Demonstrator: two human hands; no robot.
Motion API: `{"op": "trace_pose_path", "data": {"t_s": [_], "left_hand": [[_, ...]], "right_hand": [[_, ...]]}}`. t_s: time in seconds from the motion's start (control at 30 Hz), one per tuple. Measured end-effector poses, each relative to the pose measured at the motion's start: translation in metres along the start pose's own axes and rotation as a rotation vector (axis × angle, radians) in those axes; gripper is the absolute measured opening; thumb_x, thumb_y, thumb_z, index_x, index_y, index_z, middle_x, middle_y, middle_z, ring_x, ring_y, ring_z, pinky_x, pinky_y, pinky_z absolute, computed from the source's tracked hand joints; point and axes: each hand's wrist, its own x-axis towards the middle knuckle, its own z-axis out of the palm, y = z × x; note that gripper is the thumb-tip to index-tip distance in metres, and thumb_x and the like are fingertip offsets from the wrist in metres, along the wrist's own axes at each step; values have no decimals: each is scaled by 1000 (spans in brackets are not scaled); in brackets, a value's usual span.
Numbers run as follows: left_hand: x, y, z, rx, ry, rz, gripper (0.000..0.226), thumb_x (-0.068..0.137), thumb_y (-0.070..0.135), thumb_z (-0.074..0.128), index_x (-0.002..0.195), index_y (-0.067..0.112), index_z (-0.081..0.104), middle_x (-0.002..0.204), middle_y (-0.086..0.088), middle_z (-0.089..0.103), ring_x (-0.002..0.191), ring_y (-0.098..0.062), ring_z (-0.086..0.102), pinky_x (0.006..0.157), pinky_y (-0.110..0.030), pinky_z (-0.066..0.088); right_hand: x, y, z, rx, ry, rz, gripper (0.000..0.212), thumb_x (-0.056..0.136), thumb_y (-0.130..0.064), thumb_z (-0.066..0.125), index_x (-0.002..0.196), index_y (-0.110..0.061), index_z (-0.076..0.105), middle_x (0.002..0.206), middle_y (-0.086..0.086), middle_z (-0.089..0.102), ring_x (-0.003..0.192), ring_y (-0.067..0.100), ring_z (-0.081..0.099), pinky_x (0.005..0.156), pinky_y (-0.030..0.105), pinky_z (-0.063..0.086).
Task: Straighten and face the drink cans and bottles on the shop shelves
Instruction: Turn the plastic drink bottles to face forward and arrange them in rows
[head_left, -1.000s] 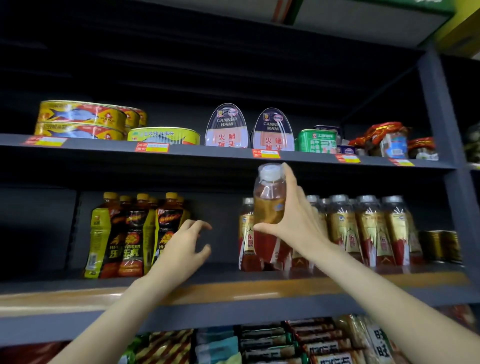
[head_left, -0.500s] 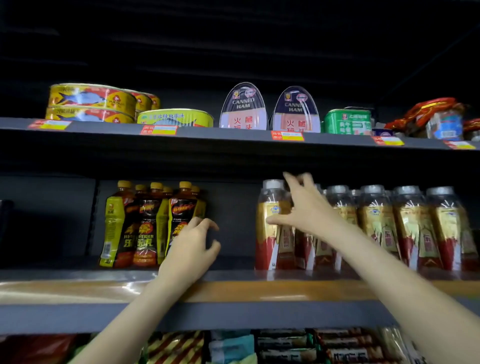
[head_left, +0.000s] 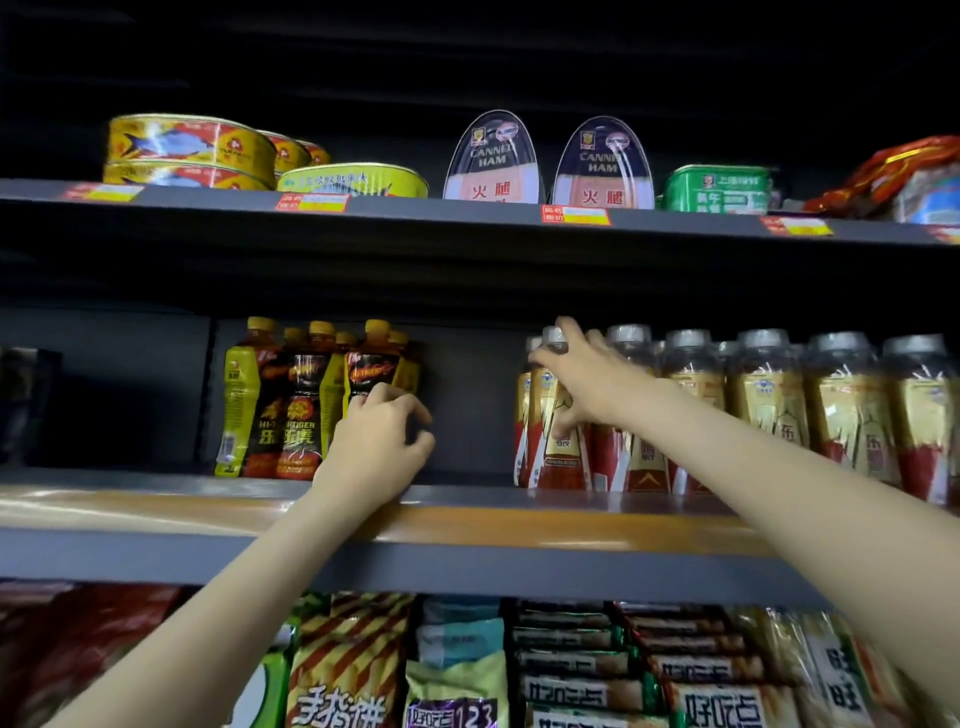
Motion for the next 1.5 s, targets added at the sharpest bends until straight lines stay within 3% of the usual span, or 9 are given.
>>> {"op": "trace_pose_path", "data": {"t_s": [0.4, 0.6, 0.8, 0.93, 1.03, 1.13, 1.3, 1.4, 1.5], "left_hand": [[-2, 2, -10, -12, 29, 45, 20, 90, 19, 51, 106, 15, 62, 125, -4, 46, 115, -23, 39, 91, -32, 37], [7, -22, -26, -63, 17, 58, 16, 88, 18, 53, 101, 16, 63, 122, -2, 47, 114, -25, 42, 92, -37, 40], [21, -91, -55, -34, -77, -19, 18, 88, 19, 55, 105, 16, 60, 125, -6, 45, 108, -29, 51, 83, -34, 45], [28, -92, -55, -144, -144, -1, 18, 89, 18, 55, 107, 15, 58, 118, -10, 50, 84, -27, 57, 71, -31, 44], [41, -70, -50, -181, -162, 50, 23, 90, 19, 55, 112, 14, 57, 117, -13, 52, 92, -31, 59, 76, -31, 45], [56, -46, -40, -207, -159, 102, 27, 89, 19, 56, 115, 13, 58, 123, -11, 50, 113, -28, 50, 86, -26, 38], [62, -35, -15, -185, -190, 83, 29, 89, 18, 57, 117, 12, 56, 123, -9, 48, 113, -26, 50, 87, -24, 37], [62, -38, -1, -166, -198, 75, 30, 89, 18, 56, 119, 13, 55, 124, -9, 47, 111, -25, 50, 89, -26, 37], [68, -36, 6, -169, -227, 76, 32, 90, 18, 56, 121, 13, 53, 125, -10, 47, 116, -25, 47, 93, -28, 38]], "right_hand": [[9, -2, 8, -39, 34, -24, 95, 71, -42, 77, 148, -25, 25, 156, 18, 2, 135, 40, 28, 109, 44, 29], [23, -20, 15, -146, -33, 84, 90, 81, -40, 69, 151, -26, 14, 157, 17, -10, 143, 43, 5, 116, 51, 3], [27, -52, 18, -147, 74, 148, 84, 85, -47, 62, 150, -22, 15, 157, 18, -2, 144, 41, -4, 114, 56, -3], [18, -55, 21, 51, 97, 336, 92, 82, -42, 68, 151, -23, 8, 156, 19, 2, 144, 40, 3, 118, 49, 4], [4, -42, 16, 68, 103, 338, 94, 81, -39, 70, 151, -22, 8, 156, 16, 7, 145, 34, 6, 118, 46, 3], [-2, -27, 5, 233, 109, 342, 94, 80, -34, 73, 151, -20, 12, 157, 16, 7, 143, 34, 18, 116, 42, 21], [29, -29, 11, 525, 36, 372, 103, 80, -33, 74, 151, -31, 0, 158, 19, -6, 143, 38, 15, 115, 47, 25], [48, -39, 28, 534, 26, 451, 105, 82, -25, 73, 150, -34, -6, 157, 18, -12, 141, 42, 20, 110, 50, 30], [50, -42, 29, 459, 82, 458, 102, 81, -21, 73, 151, -32, -1, 156, 17, -3, 134, 40, 34, 101, 45, 42]]}}
